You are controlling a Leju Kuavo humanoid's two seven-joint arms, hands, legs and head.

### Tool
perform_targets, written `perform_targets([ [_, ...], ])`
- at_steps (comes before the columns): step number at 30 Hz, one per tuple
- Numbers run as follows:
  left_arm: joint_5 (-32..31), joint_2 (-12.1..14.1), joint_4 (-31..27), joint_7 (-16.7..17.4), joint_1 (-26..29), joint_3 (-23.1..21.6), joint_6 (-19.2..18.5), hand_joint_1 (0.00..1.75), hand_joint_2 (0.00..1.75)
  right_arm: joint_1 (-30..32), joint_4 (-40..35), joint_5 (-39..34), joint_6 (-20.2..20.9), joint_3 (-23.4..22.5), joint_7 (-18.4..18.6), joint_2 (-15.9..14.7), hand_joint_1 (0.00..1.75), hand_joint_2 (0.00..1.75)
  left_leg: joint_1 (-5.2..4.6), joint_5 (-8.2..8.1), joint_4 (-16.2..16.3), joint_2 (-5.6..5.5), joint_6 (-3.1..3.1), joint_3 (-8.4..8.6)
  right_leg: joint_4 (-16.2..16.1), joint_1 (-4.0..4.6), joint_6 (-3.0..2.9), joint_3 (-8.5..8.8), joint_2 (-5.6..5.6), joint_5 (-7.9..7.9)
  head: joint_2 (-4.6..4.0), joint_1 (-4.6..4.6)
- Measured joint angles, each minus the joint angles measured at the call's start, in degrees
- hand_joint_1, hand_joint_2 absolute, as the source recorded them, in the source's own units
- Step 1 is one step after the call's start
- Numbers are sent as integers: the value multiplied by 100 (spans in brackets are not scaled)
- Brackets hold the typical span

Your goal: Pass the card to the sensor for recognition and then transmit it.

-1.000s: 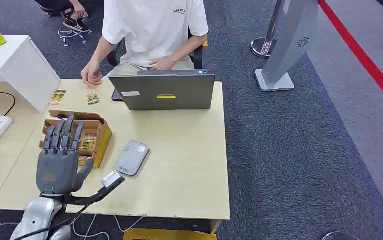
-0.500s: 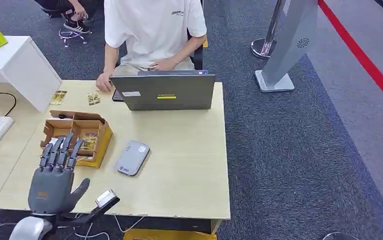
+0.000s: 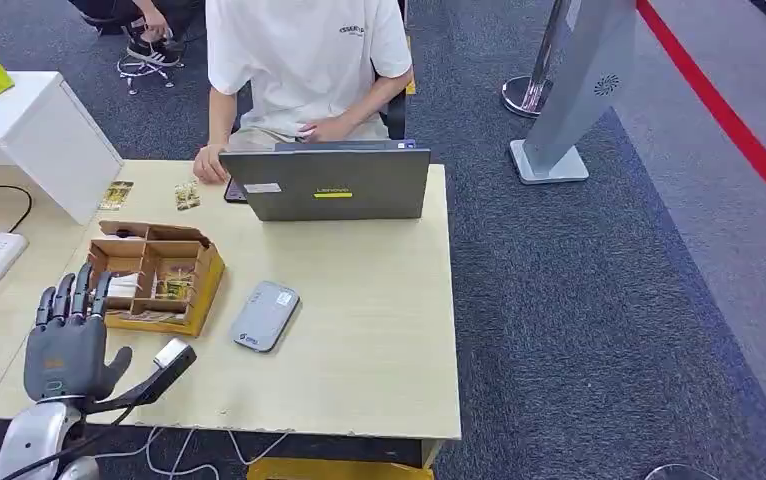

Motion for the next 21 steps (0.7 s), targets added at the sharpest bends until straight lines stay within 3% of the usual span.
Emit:
perform_targets([
  [21, -219, -370, 1030, -46, -907, 142, 22, 0, 175, -3, 0, 147, 133, 96, -39, -33, 0, 175, 0, 1, 1, -2, 0, 3, 0, 0, -1, -1, -2, 2, 0, -2],
])
